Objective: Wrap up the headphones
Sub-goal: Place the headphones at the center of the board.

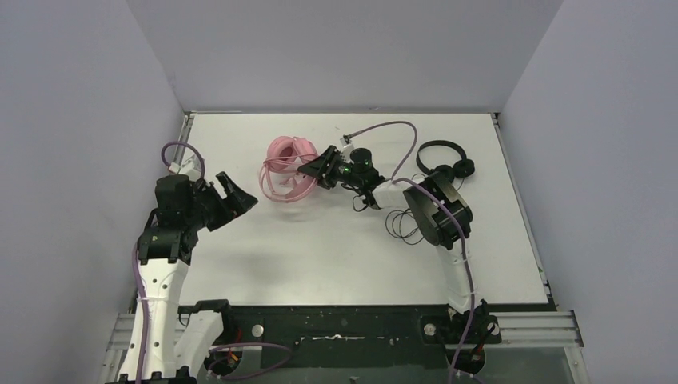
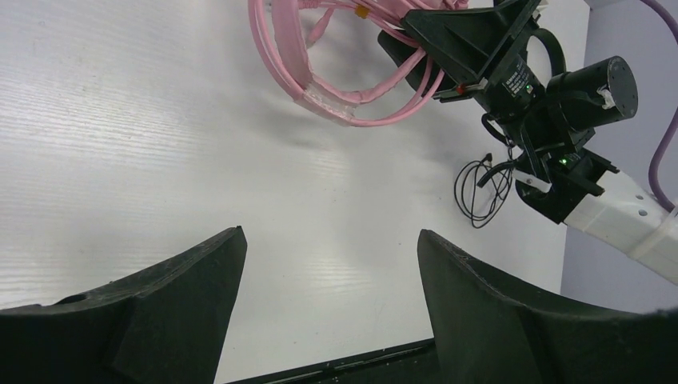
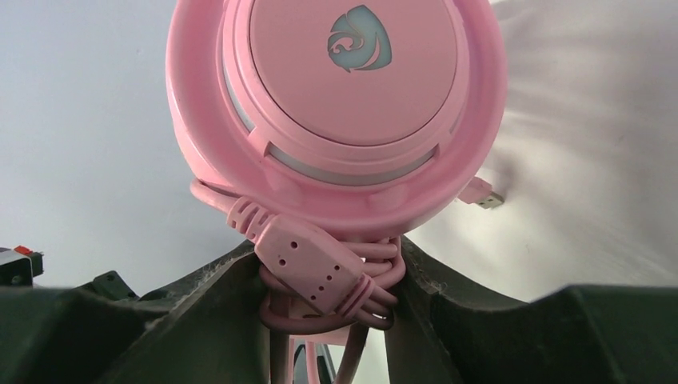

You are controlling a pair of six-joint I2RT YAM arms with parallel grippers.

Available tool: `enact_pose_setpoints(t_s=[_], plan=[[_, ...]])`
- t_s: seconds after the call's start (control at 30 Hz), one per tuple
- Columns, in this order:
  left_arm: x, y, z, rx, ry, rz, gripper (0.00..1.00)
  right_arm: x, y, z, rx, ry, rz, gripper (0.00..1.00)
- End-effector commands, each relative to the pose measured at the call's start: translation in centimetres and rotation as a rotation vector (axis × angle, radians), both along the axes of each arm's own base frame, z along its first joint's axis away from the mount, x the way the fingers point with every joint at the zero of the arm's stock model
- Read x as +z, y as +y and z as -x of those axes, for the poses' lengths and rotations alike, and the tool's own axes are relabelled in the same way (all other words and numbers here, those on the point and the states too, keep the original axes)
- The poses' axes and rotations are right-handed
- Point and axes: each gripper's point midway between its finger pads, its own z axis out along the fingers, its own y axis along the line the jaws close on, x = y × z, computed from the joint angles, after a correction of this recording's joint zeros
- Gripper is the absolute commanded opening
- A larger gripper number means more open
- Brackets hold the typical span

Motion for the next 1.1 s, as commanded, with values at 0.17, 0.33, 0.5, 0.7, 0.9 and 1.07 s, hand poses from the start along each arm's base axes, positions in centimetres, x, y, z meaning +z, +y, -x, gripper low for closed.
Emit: enact_pose_setpoints(t_s=[0.17,0.33,0.5,0.7,0.9,1.07], plan=[[1.3,-0.5,-0.5,-0.04,-0.059,0.008,0.76,-0.3,-4.3,-1.4,-0.017,-0.108,-0.014,0.0],[1.7,-0.6,-0.6,-0.046,-0.071,0.011,0.76,-3.6,-5.2,0.0,0.05,-0.069,0.058,0.0],[2.1,-0.8,-0.8,-0.048,-0.085,0.022,0.76,-5.9,-6.2,-0.5,0.042,-0.091,0.13,0.0],[2.1,-0.9,-1.0,-0.05,-0.087,0.025,0.76,-6.8,-5.7,-2.2,0.041,-0.173,0.208,0.0],[2.4,-0.9,-0.8,-0.055,-0.093,0.017,0.76,-8.2,-6.7,-2.1,0.03,-0.151,0.29,0.26],[2.2,-1.1,-0.9,-0.064,-0.092,0.028,0.76,-7.9,-7.6,-1.6,0.014,-0.137,0.363,0.49]])
